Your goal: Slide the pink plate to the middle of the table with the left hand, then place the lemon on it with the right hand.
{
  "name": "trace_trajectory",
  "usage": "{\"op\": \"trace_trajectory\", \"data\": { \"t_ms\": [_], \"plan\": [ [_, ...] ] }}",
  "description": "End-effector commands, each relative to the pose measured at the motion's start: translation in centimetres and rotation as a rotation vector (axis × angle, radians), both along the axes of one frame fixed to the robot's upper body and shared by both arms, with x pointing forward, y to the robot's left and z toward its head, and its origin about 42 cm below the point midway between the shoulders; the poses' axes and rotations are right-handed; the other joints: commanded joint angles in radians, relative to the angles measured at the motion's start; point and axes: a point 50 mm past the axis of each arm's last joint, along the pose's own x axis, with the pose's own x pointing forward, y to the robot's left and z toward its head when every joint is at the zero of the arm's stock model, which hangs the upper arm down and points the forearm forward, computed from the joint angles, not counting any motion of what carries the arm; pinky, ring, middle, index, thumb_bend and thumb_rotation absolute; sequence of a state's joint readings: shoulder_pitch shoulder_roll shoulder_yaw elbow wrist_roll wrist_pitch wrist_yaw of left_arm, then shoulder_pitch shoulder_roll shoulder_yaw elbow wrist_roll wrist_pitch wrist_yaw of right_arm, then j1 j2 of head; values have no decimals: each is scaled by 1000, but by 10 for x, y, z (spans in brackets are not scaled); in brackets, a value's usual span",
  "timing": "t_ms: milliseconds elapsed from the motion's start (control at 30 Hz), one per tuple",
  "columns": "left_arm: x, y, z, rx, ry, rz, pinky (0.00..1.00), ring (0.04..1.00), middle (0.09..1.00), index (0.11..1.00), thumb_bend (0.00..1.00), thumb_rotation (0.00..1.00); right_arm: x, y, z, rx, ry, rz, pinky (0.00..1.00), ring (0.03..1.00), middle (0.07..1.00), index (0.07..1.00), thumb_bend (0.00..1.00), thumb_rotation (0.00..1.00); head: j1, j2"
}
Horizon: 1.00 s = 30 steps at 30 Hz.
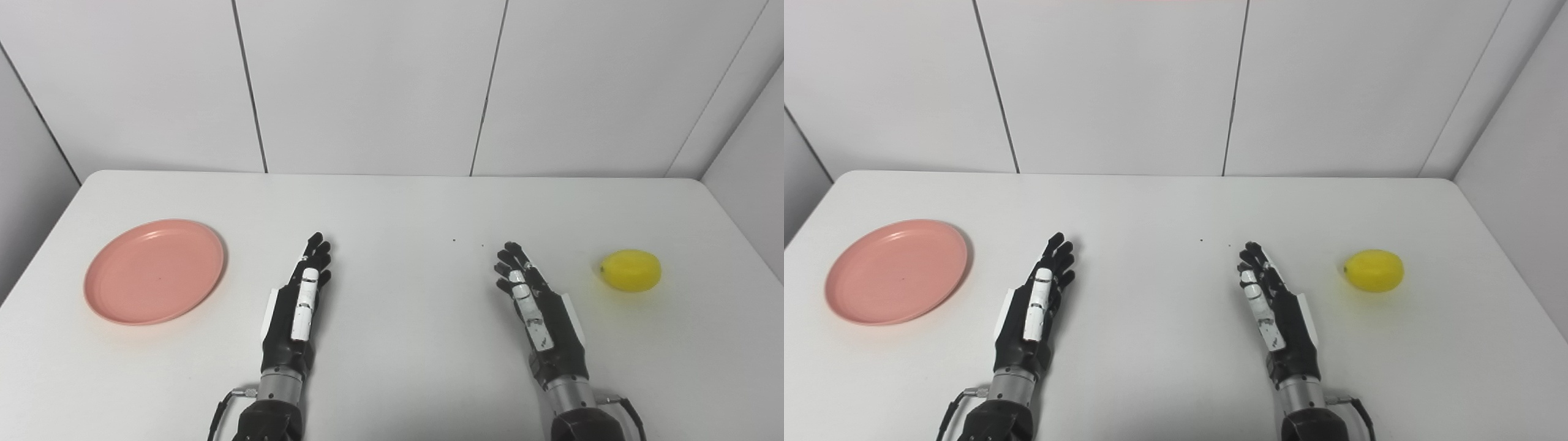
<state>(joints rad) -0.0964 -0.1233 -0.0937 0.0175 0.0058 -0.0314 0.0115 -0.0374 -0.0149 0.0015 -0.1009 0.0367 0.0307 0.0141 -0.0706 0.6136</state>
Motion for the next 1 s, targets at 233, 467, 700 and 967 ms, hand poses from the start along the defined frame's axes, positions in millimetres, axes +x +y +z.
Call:
{"op": "trace_trajectory", "data": {
  "t_ms": [233, 467, 700, 967],
  "plan": [
    [3, -5, 9, 1, -44, -17, 930, 938, 929, 912, 394, 1000, 6, 1, 16, 0, -113, -6, 934, 936, 936, 936, 527, 834, 9, -30],
    [-1, -7, 9, -23, -30, -32, 969, 954, 940, 928, 404, 1000, 4, 1, 15, 10, -114, -16, 938, 934, 936, 936, 533, 815, 6, -35],
    [-2, -8, 9, -20, -26, -37, 990, 964, 950, 940, 409, 1000, 3, 0, 16, 23, -115, -13, 938, 934, 937, 936, 532, 800, 9, -30],
    [-2, -9, 8, -21, -33, -37, 981, 960, 948, 937, 397, 1000, 3, -1, 16, 15, -112, -4, 937, 934, 940, 939, 518, 825, 8, -27]
  ]
}}
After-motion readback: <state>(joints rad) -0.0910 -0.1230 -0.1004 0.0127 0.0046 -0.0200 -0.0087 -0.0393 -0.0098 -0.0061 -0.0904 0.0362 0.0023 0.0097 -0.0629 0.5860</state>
